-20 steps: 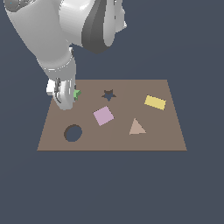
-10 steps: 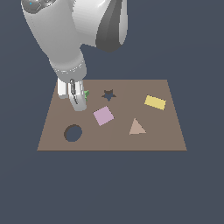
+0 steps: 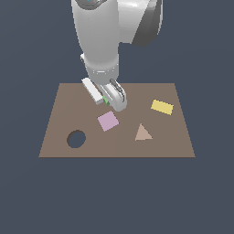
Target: Insert a designated object into the corresponding slot on a board.
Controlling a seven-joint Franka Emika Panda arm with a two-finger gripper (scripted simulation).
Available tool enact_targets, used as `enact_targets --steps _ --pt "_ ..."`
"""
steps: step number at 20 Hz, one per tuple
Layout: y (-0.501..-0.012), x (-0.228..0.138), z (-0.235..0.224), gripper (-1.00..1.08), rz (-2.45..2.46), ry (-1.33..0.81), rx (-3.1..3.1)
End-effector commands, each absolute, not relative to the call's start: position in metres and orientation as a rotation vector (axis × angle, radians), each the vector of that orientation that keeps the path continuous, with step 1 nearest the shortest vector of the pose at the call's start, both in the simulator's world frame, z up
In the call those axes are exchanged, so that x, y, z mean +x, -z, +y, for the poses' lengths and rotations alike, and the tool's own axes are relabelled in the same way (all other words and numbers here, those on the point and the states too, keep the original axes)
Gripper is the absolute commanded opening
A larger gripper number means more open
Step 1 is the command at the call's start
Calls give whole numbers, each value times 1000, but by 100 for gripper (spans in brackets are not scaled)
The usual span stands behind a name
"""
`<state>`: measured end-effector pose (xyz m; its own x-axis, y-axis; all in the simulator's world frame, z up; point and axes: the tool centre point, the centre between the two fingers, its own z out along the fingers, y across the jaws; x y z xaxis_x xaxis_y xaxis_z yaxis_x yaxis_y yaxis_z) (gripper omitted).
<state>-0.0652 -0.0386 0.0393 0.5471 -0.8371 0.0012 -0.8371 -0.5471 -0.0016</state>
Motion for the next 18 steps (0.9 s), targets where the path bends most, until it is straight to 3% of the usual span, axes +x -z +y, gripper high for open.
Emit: enact_targets --steps 1,15,16,18 --pt "-40 -69 -26 -100 1414 4 -2805" --pt "-31 -73 -17 -100 1351 3 -2829" --pt "-31 -73 -17 100 1351 3 -2829" --pt "-31 -73 -17 100 1351 3 -2829"
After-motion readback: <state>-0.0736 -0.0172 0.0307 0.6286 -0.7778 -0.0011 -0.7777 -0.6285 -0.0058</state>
